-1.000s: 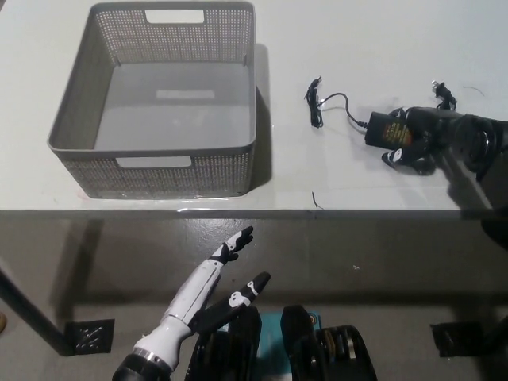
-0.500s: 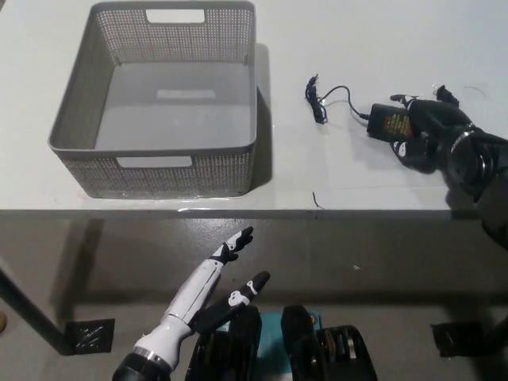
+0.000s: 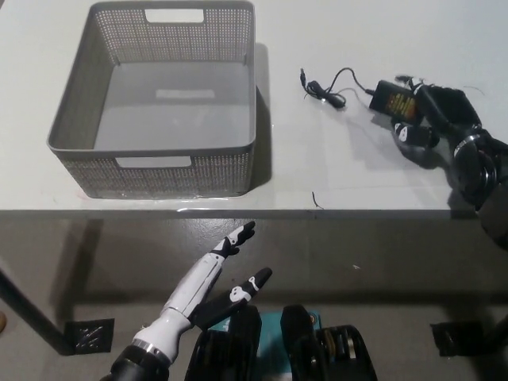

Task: Use the right hand to pick up a black power cord and place it into a container on the left hand side

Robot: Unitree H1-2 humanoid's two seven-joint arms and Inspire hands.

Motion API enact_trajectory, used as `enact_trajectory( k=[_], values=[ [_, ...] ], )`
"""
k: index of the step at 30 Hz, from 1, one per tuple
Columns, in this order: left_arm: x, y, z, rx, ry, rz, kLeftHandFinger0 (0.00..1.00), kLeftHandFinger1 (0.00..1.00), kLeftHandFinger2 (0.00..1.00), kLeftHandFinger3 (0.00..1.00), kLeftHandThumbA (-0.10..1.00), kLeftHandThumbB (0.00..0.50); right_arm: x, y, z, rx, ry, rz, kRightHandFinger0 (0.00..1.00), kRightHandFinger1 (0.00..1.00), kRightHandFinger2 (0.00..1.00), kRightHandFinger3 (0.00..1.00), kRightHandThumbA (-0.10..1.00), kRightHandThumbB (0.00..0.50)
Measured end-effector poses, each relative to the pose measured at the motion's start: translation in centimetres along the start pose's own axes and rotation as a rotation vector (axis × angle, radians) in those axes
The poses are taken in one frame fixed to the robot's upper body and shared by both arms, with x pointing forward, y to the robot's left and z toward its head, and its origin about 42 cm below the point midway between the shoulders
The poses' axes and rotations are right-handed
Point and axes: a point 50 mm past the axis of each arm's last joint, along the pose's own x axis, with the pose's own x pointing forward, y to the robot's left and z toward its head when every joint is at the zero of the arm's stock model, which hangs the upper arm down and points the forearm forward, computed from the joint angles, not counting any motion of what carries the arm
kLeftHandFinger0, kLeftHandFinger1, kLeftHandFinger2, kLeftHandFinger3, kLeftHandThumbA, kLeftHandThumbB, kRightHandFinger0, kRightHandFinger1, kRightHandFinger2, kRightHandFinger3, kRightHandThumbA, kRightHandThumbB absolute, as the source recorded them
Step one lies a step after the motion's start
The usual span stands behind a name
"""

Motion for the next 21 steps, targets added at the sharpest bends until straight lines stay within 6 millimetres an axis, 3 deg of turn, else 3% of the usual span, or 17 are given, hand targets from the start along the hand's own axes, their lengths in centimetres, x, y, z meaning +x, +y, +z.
enact_trajectory(
  k=[2,4,6,11,16,18,20,21],
  values=[
    [0.0,0.0,0.0,0.000,0.000,0.000,1.00,1.00,1.00,1.00,0.83,0.044,0.1,-0.5,0.0,0.014,-0.005,-0.038,0.03,0.52,0.90,0.91,-0.10,0.162],
    [0.0,0.0,0.0,0.001,-0.001,-0.001,1.00,1.00,1.00,1.00,0.84,0.051,0.2,-1.1,0.0,0.030,-0.014,-0.080,0.00,0.46,0.87,0.90,-0.10,0.142],
    [0.0,0.0,0.0,0.001,-0.001,-0.002,1.00,1.00,1.00,1.00,0.84,0.047,0.3,-2.2,0.0,0.041,-0.026,-0.129,0.00,0.48,0.86,0.95,-0.10,0.114],
    [0.0,0.0,0.0,0.001,-0.001,-0.004,1.00,1.00,1.00,1.00,0.84,0.041,0.9,-6.2,0.2,0.076,-0.065,-0.262,0.00,0.43,0.80,0.92,-0.10,0.169],
    [0.0,0.0,0.0,0.001,-0.001,-0.005,1.00,1.00,1.00,1.00,0.85,0.038,1.2,-10.1,2.0,0.119,-0.152,-0.391,0.00,0.40,0.75,0.87,-0.10,0.157],
    [0.0,-0.1,0.1,0.002,0.000,-0.008,1.00,1.00,1.00,1.00,0.85,0.041,1.4,-12.2,3.5,0.133,-0.205,-0.448,0.00,0.38,0.72,0.82,-0.10,0.181],
    [0.0,-0.2,0.1,0.002,0.002,-0.011,1.00,1.00,1.00,1.00,0.84,0.036,1.5,-13.5,4.5,0.134,-0.239,-0.476,0.00,0.30,0.63,0.67,-0.10,0.203],
    [0.0,-0.2,0.1,0.002,0.004,-0.011,1.00,1.00,1.00,1.00,0.84,0.037,1.6,-14.1,5.1,0.133,-0.257,-0.489,0.00,0.29,0.62,0.67,-0.10,0.206]
  ],
)
